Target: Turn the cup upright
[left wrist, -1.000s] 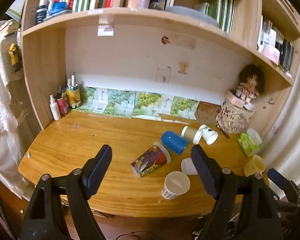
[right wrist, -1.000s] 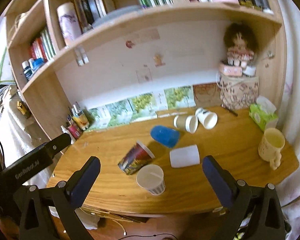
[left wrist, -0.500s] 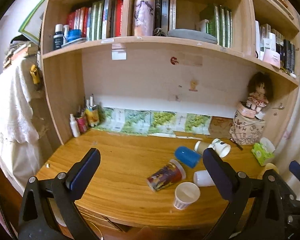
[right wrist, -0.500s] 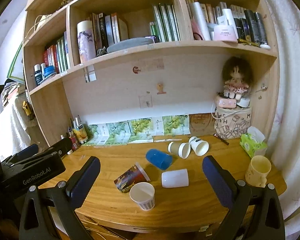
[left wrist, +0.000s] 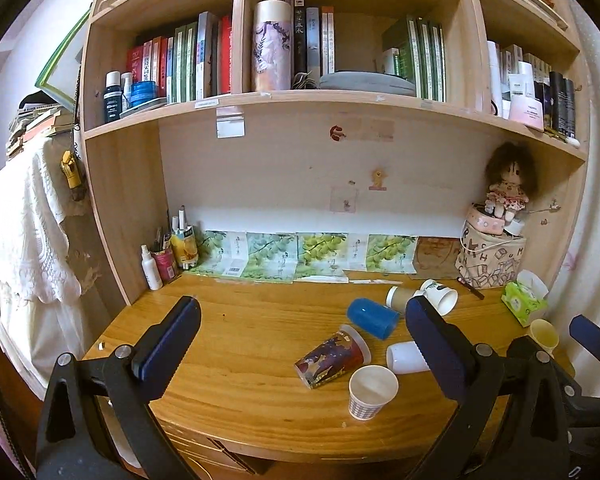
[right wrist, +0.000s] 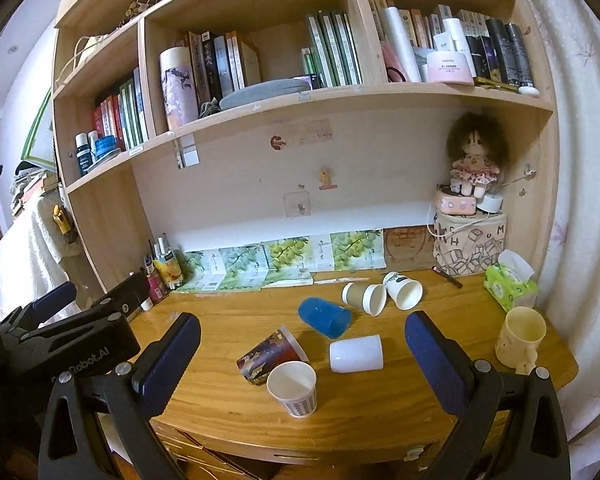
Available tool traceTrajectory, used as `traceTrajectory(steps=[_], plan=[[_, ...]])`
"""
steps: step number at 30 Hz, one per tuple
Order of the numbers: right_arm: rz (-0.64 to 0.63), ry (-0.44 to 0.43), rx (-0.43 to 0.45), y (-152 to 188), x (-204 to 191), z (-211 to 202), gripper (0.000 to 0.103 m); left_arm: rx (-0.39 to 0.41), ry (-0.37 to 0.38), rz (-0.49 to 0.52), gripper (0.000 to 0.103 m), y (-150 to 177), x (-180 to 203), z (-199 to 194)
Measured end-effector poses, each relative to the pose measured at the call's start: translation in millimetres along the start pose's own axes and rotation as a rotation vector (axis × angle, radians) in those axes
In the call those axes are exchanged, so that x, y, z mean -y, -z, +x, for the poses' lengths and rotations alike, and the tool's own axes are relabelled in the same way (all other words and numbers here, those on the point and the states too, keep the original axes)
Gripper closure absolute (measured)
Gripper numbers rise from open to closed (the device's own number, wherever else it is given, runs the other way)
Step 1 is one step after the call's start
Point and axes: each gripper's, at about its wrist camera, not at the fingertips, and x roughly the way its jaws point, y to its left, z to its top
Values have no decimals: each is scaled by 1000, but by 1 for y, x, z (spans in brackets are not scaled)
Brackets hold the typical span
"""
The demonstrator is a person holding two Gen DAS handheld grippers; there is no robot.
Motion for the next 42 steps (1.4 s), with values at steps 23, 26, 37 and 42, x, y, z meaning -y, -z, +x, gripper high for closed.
traceTrajectory(steps=[23, 26, 37, 42], plan=[[13, 32, -35, 4, 4, 3, 1, 6, 1, -6, 1, 2, 2, -4], [13, 33, -36, 4, 4, 3, 1, 8, 2, -8, 1, 2, 1, -4], [13, 35, -35, 4, 3, 2, 1, -7, 11, -13, 1, 2, -1, -2], [13, 35, -37, 5, 3, 2, 1, -6, 11, -13, 1, 3, 0, -3]])
